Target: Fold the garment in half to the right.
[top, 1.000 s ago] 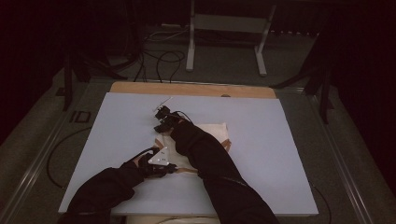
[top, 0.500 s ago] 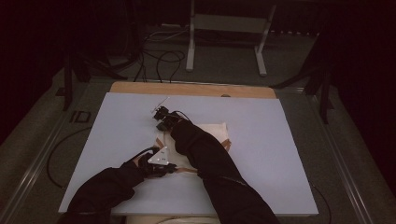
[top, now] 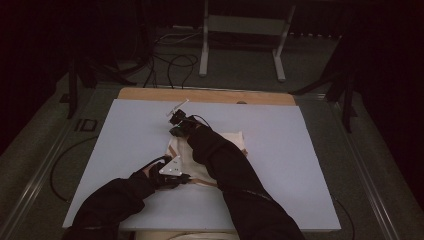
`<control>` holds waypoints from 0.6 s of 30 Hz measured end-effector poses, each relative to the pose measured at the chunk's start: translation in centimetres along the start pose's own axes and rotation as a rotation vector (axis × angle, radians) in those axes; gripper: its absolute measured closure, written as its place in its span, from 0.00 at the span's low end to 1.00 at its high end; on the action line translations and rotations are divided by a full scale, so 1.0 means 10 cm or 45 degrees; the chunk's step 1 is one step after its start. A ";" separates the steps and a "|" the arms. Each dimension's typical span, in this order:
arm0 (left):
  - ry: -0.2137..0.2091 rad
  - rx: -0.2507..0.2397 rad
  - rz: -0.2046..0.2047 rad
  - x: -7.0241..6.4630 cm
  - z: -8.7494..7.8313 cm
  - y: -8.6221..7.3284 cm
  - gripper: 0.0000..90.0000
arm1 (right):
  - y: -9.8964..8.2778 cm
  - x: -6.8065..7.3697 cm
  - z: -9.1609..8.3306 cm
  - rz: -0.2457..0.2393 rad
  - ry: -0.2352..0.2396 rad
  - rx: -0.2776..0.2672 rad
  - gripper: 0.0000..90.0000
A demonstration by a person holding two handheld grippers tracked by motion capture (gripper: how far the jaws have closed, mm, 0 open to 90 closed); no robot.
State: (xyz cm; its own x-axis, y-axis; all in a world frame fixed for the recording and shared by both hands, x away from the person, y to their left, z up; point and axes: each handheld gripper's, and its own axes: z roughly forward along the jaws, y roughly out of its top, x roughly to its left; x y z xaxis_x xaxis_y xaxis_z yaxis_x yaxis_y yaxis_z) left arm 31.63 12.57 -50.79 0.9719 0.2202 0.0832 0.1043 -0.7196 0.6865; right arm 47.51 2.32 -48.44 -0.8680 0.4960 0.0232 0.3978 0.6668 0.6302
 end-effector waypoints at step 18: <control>-0.015 0.027 0.064 -0.04 -0.04 0.20 0.95 | -0.11 -0.09 -0.44 0.008 -0.035 -0.097 0.97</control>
State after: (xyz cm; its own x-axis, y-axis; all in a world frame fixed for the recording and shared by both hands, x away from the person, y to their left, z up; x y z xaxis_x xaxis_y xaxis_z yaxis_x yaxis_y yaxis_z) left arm 31.39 11.31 -49.09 0.9784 0.1759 0.1084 0.0598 -0.7433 0.6663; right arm 46.54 -1.25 -45.76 -0.8566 0.5159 0.0065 0.3785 0.6199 0.6873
